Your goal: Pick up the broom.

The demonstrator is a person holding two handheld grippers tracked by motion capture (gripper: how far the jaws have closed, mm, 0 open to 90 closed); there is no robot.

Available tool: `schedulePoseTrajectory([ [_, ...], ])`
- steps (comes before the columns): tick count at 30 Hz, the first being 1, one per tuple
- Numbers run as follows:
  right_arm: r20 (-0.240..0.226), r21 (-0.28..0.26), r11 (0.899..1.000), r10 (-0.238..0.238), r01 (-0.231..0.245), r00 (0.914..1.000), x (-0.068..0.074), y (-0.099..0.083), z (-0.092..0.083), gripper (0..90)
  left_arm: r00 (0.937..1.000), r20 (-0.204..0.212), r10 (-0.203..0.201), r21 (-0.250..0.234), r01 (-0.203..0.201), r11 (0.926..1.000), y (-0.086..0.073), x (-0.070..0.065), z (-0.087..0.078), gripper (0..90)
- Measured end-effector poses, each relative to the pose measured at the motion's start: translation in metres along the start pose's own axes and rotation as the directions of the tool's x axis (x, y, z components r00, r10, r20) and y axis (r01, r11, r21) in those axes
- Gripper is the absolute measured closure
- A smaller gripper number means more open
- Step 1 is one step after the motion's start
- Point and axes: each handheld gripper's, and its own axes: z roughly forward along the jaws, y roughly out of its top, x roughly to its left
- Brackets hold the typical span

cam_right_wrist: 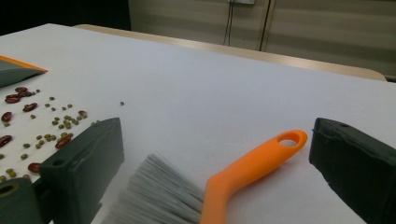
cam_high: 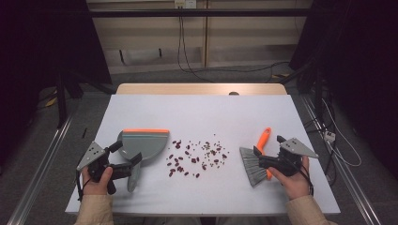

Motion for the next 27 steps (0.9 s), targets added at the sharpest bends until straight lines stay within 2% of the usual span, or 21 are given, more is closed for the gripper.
schedulePoseTrajectory([
  [4, 0.019, 0.047, 0.997, 0.055, -0.056, 0.9983, -0.008, 0.005, 0.013, 4.4, 1.0000, -0.001, 0.002, -0.001, -0.002, 1.0000, 0.000, 0.000, 0.000, 3.2],
  [7, 0.026, 0.073, 0.995, 0.072, -0.073, 0.9971, -0.011, 0.005, 0.020, 5.1, 1.0000, 0.000, 0.000, -0.001, 0.000, 1.0000, 0.000, 0.000, 0.000, 3.2],
  [10, 0.043, 0.097, 0.993, 0.063, -0.067, 0.9971, -0.014, 0.007, 0.024, 6.7, 1.0000, 0.000, 0.000, 0.000, 0.000, 1.0000, 0.000, 0.000, 0.000, 3.2],
  [12, 0.044, 0.118, 0.990, 0.070, -0.075, 0.9966, -0.015, 0.008, 0.027, 11.9, 1.0000, 0.000, 0.000, 0.001, 0.000, 1.0000, 0.000, 0.000, 0.000, 3.2],
  [15, 0.055, 0.147, 0.987, 0.059, -0.067, 0.9967, -0.017, 0.007, 0.032, 15.0, 1.0000, -0.001, 0.000, 0.001, 0.000, 1.0000, 0.000, 0.001, 0.000, 3.2],
  [18, 0.062, 0.189, 0.978, 0.074, -0.085, 0.9953, -0.020, 0.005, 0.038, 20.0, 1.0000, -0.002, -0.001, 0.005, 0.001, 1.0000, -0.001, 0.001, 0.000, 3.2],
  [24, 0.057, 0.285, 0.952, 0.098, -0.110, 0.9936, -0.022, -0.002, 0.048, 30.1, 1.0000, 0.002, -0.001, 0.015, 0.001, 0.9999, -0.002, 0.003, 0.001, 3.2],
  [26, 0.062, 0.307, 0.945, 0.098, -0.112, 0.9933, -0.021, -0.003, 0.049, 30.8, 1.0000, 0.002, -0.003, 0.017, 0.003, 0.9999, -0.002, 0.003, 0.001, 3.2],
  [27, 0.062, 0.307, 0.945, 0.098, -0.112, 0.9933, -0.021, -0.003, 0.049, 30.8, 1.0000, 0.002, -0.003, 0.017, 0.003, 0.9999, -0.002, 0.003, 0.001, 3.2],
])
